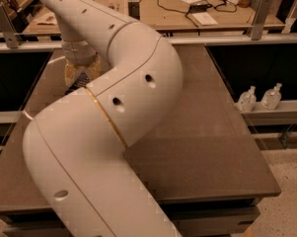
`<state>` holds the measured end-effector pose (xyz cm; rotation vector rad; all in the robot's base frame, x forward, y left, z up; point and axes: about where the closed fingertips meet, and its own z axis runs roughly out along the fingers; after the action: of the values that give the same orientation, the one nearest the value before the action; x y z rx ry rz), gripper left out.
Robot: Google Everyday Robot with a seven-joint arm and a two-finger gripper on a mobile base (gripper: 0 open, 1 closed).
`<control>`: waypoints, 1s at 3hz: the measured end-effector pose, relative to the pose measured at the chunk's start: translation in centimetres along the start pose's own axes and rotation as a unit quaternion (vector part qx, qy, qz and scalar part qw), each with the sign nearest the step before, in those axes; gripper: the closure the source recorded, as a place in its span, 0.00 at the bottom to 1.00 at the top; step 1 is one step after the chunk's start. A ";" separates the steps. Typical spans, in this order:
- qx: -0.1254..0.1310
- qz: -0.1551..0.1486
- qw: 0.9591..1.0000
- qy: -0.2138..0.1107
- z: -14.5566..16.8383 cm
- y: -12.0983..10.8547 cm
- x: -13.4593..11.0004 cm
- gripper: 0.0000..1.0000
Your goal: Move rxbar blueberry near apple
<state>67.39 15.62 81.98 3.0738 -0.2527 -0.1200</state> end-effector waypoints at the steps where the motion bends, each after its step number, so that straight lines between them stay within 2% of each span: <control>1: 0.000 0.002 1.000 0.001 -0.2 0.1 0.0 1.00; 3: 0.000 0.003 1.000 0.002 -0.3 0.2 0.1 1.00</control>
Offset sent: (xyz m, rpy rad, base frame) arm -0.2315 -0.1718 0.3062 0.4758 -0.4197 -0.1016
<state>67.44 15.39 82.26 3.0719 -0.2613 -0.1151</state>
